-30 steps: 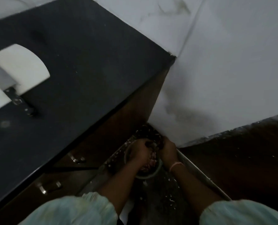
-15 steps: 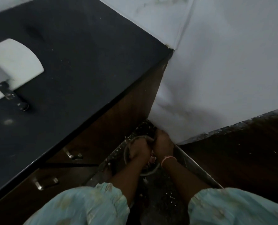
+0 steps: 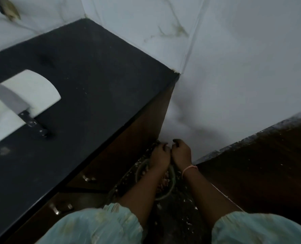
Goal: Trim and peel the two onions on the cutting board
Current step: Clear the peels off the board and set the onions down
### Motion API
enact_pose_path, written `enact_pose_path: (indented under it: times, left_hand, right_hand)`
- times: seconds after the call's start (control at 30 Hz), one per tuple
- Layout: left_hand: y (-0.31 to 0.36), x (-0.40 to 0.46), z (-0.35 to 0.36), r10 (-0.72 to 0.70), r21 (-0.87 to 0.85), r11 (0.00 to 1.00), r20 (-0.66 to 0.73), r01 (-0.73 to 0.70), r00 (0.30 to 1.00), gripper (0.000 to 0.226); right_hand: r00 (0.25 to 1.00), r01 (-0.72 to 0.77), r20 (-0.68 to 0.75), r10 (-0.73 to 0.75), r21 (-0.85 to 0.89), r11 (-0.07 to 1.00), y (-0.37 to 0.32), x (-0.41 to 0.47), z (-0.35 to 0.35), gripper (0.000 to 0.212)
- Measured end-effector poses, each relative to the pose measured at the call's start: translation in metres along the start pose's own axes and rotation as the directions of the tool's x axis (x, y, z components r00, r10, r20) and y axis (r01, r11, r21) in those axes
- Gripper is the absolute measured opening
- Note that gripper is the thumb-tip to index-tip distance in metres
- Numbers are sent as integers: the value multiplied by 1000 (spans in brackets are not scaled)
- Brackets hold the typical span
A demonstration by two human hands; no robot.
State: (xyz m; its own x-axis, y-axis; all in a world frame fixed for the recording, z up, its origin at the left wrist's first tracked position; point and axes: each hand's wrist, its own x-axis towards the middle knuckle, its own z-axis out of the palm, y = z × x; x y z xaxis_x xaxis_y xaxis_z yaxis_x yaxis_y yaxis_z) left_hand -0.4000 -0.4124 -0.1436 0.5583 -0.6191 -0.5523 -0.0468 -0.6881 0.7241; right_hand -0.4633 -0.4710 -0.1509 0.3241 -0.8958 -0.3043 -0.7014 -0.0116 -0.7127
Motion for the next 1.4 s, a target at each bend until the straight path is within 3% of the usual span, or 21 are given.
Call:
enact_pose_path:
  times: [0.07,0.17,0.3,0.37,0.43,0.53,0.63,0.7,0.87,1.0,1.07,1.2,1.4]
  left_hand:
    - [28,-9,-20,112,-173,978,-49,-119,993,35]
    - [67,-24,-66,266,-276,899,-275,-341,924,24]
    - [87,-33,-153,411,-261,770,-496,-583,765,18]
    - [80,-35,-214,419,-193,747,-606,-636,676,18]
    - [66,-35,-267,412,-96,760,-695,-643,590,19]
    - [11,-39,-353,335,20,822,-825,-569,456,21]
    - [-62,-48,-418,179,43,930,-920,-365,349,26]
    - [-105,-55,-451,59,-7,980,-945,-199,323,38]
    - [-146,-59,-508,-28,-111,980,-898,-163,440,43]
    - [-146,-51,-533,-5,-98,989,-765,-108,644,47]
    - [-147,-45,-535,30,-84,988,-709,-126,705,51]
    - [-150,-34,-533,33,-78,990,-697,-121,716,42]
    - [-130,-18,-523,10,-168,965,-745,-203,667,32]
  right_hand:
    - [986,60,-163,-38,134,989,-36,-5,-9,26]
    - [949,178,-300,-101,242,954,-96,-11,-19,11]
    - [938,307,-253,-236,292,906,-178,-8,-1,7]
    - [938,345,-147,-315,299,890,-226,-14,33,11]
    - [912,403,-68,-404,315,859,-266,-26,63,11]
    - [806,554,80,-587,246,795,-321,-53,122,12]
    - [689,638,331,-645,146,756,-348,-78,172,20]
    - [627,703,422,-654,53,709,-357,-90,200,31]
    - [484,852,439,-757,-39,522,-380,-110,247,44]
    - [385,909,506,-772,-64,412,-393,-133,276,47]
    - [369,914,515,-774,-51,402,-393,-139,287,45]
    - [361,905,515,-777,7,425,-393,-138,295,30]
    - [477,841,499,-724,-20,540,-399,-111,284,23]
